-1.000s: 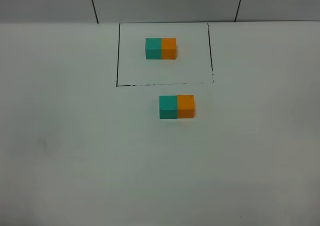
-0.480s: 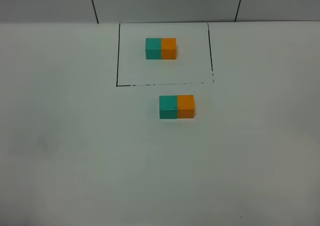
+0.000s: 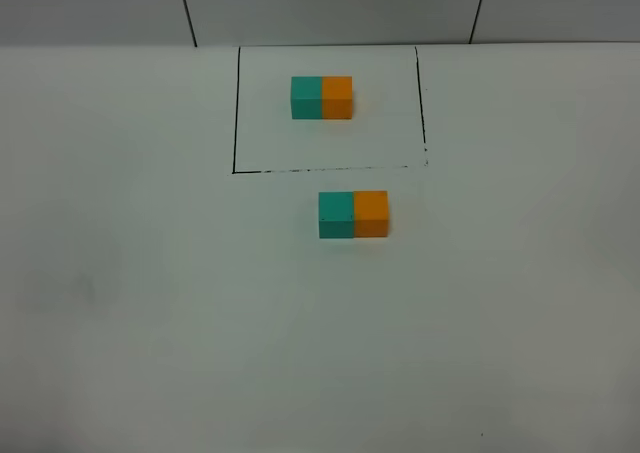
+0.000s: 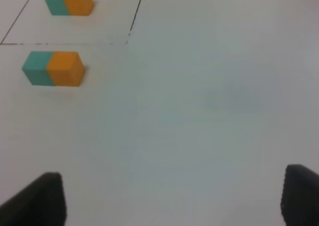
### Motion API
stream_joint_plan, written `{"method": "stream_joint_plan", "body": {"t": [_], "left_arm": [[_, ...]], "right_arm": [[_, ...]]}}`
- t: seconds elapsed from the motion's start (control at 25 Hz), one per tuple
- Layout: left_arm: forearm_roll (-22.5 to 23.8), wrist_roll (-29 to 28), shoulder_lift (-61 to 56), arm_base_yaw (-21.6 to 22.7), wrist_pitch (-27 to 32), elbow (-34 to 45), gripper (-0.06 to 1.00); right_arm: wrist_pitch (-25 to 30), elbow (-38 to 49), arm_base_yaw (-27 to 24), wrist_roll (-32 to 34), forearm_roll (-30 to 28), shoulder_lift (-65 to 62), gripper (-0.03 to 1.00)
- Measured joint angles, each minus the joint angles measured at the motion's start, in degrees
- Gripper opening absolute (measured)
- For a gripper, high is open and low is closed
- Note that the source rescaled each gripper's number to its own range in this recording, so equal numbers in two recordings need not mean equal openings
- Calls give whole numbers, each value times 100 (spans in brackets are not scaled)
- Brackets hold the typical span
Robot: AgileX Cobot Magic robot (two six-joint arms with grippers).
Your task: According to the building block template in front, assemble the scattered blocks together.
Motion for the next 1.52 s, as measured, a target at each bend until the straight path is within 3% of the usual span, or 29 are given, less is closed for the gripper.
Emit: {"method": "stream_joint_plan", "body": {"t": [1.2, 1.52], "left_arm": [[0, 0, 0, 0, 0, 0, 66], [0, 0, 0, 0, 0, 0, 66]], "right_arm": [[0, 0, 119, 126, -93, -20, 73], [-6, 11, 119, 608, -377, -20, 73]]}}
